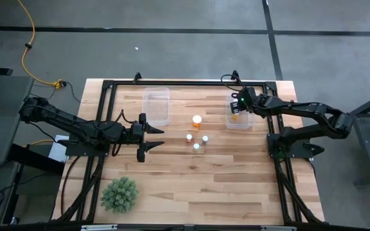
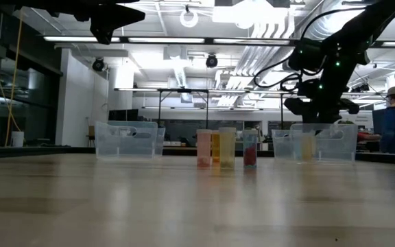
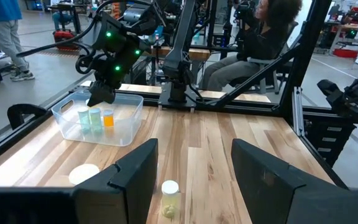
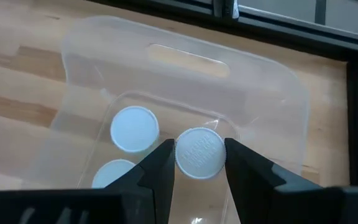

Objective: Pick and place medicine bottles into bin by pill shape (circle, oval)
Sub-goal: Put the top yellow tablet bottle into the right transparent bin, then put the large orange capsule bottle into the left transparent bin

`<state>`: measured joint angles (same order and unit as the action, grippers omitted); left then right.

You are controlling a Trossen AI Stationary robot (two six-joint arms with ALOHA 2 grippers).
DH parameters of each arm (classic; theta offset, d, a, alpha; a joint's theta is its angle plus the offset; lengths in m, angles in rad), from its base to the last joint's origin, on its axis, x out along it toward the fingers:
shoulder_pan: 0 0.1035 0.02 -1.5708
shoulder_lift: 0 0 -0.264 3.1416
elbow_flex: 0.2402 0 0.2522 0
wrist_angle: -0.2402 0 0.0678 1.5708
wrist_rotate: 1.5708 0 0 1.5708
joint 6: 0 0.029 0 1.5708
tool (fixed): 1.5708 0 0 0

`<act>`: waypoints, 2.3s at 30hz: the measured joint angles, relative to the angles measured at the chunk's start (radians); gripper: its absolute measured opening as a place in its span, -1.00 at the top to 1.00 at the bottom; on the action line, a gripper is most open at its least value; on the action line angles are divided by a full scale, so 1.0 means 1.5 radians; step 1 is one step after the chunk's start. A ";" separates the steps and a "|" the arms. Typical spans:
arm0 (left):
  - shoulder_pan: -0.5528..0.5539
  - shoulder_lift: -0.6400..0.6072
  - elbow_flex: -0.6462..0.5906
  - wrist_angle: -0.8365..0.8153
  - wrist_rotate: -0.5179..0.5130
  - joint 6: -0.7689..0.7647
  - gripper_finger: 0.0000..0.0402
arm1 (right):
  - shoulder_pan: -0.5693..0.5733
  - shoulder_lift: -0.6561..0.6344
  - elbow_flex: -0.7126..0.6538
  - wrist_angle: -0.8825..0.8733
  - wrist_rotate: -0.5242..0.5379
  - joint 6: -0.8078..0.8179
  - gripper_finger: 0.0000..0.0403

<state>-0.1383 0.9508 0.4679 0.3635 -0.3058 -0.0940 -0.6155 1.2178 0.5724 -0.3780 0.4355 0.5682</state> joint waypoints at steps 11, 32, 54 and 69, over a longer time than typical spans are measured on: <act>0.000 0.000 0.000 0.000 0.000 0.000 0.03 | 0.000 0.000 0.000 -0.007 -0.009 0.012 0.40; 0.000 0.000 0.000 0.000 0.000 0.000 0.03 | 0.000 0.000 0.000 -0.019 -0.009 0.012 0.21; 0.000 0.000 0.000 0.000 0.000 0.000 0.03 | 0.076 -0.203 0.062 0.013 -0.034 -0.115 0.07; 0.000 0.000 0.000 0.000 -0.001 0.000 0.03 | 0.387 -0.196 -0.164 0.645 -0.164 -0.257 0.07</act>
<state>-0.1379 0.9508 0.4679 0.3637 -0.3069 -0.0940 -0.0350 0.9242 0.3257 0.5893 0.1898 0.1826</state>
